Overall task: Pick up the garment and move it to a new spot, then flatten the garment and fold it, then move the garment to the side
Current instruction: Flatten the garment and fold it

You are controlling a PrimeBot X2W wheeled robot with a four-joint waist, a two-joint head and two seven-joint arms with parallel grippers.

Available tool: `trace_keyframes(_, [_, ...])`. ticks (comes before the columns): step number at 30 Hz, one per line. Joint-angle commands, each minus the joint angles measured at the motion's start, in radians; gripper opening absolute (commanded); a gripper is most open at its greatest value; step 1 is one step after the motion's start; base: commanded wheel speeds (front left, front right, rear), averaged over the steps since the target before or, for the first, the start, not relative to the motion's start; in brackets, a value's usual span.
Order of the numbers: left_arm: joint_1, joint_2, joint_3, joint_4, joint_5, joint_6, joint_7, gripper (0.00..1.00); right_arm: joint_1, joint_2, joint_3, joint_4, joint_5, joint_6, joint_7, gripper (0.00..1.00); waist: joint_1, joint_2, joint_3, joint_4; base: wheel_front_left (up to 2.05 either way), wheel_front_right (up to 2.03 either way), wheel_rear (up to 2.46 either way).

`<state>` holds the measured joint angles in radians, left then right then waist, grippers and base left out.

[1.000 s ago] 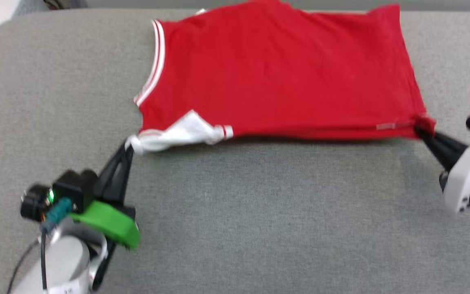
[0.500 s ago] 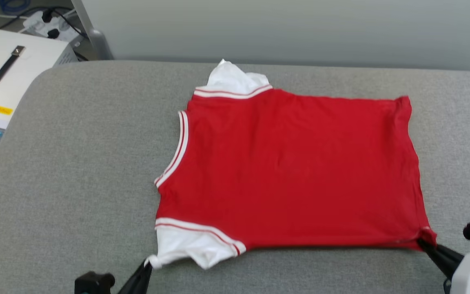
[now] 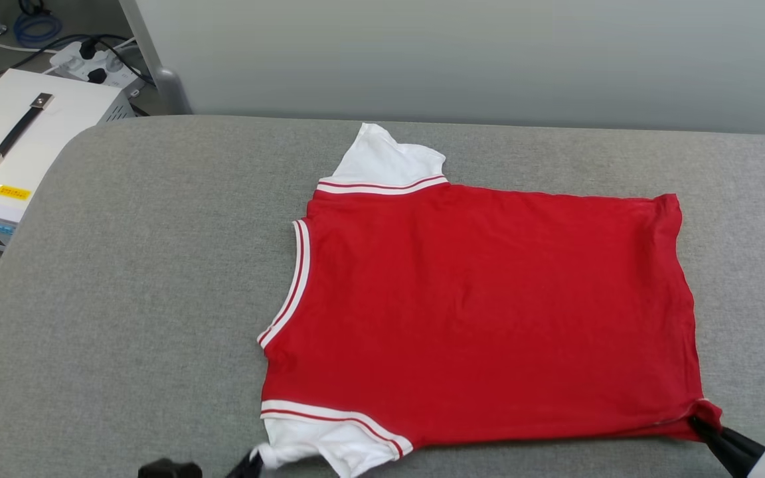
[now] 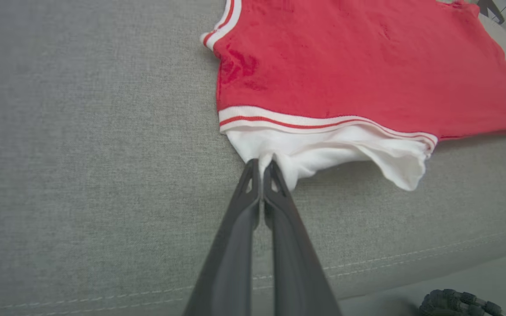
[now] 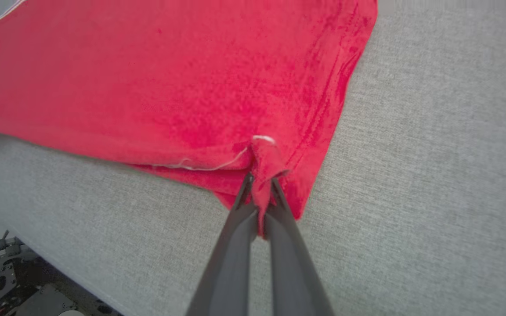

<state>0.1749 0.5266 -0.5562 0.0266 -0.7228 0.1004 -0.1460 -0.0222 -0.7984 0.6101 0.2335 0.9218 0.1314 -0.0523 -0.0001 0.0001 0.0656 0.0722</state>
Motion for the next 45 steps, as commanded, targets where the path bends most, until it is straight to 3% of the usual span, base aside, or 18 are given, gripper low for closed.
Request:
trace_keyframes(1, [-0.052, 0.009, 0.003, 0.002, 0.018, -0.008, -0.008, 0.00, 0.004, 0.010, -0.020, -0.010, -0.016, -0.001, 0.008, 0.00, 0.0001, -0.0001, 0.004, -0.002, 0.00, 0.00, 0.00])
trace_keyframes(13, [-0.395, 0.034, 0.015, 0.108, 0.105, -0.106, 0.001, 0.00, -0.102, 0.064, -0.150, -0.083, -0.063, -0.001, 0.077, 0.00, 0.0001, -0.0001, 0.113, -0.049, 0.00, 0.00, 0.00])
trace_keyframes(24, [-0.704, 0.000, -0.013, 0.345, 0.145, -0.198, 0.010, 0.00, -0.276, 0.094, -0.148, -0.065, -0.084, -0.001, 0.156, 0.00, 0.0001, -0.0001, 0.278, -0.085, 0.00, 0.00, 0.00])
trace_keyframes(32, [-0.808, -0.045, -0.074, 0.549, 0.138, -0.225, -0.020, 0.00, -0.413, 0.121, -0.101, 0.020, -0.113, -0.001, 0.171, 0.00, 0.0001, -0.0001, 0.354, -0.094, 0.00, 0.00, 0.00])
trace_keyframes(42, [-0.847, -0.099, -0.171, 0.693, 0.097, -0.231, -0.070, 0.00, -0.447, 0.146, -0.039, 0.132, -0.107, -0.001, 0.150, 0.00, 0.0001, -0.0001, 0.346, -0.076, 0.00, 0.00, 0.00])
trace_keyframes(43, [-0.850, -0.099, -0.177, 0.698, 0.088, -0.231, -0.076, 0.00, -0.443, 0.146, -0.039, 0.132, -0.100, -0.001, 0.144, 0.24, 0.0001, -0.0001, 0.340, -0.074, 0.00, 0.00, 0.00])
trace_keyframes(44, [-0.852, -0.100, -0.183, 0.704, 0.080, -0.231, -0.081, 0.25, -0.436, 0.142, -0.043, 0.129, -0.094, -0.001, 0.132, 0.80, 0.0001, -0.0001, 0.331, -0.071, 0.00, 0.00, 0.00])
trace_keyframes(45, [-0.854, -0.099, -0.187, 0.709, 0.077, -0.231, -0.085, 0.88, -0.429, 0.137, -0.049, 0.125, -0.091, -0.001, 0.121, 1.00, 0.0001, -0.0001, 0.322, -0.068, 0.00, 0.00, 0.00])
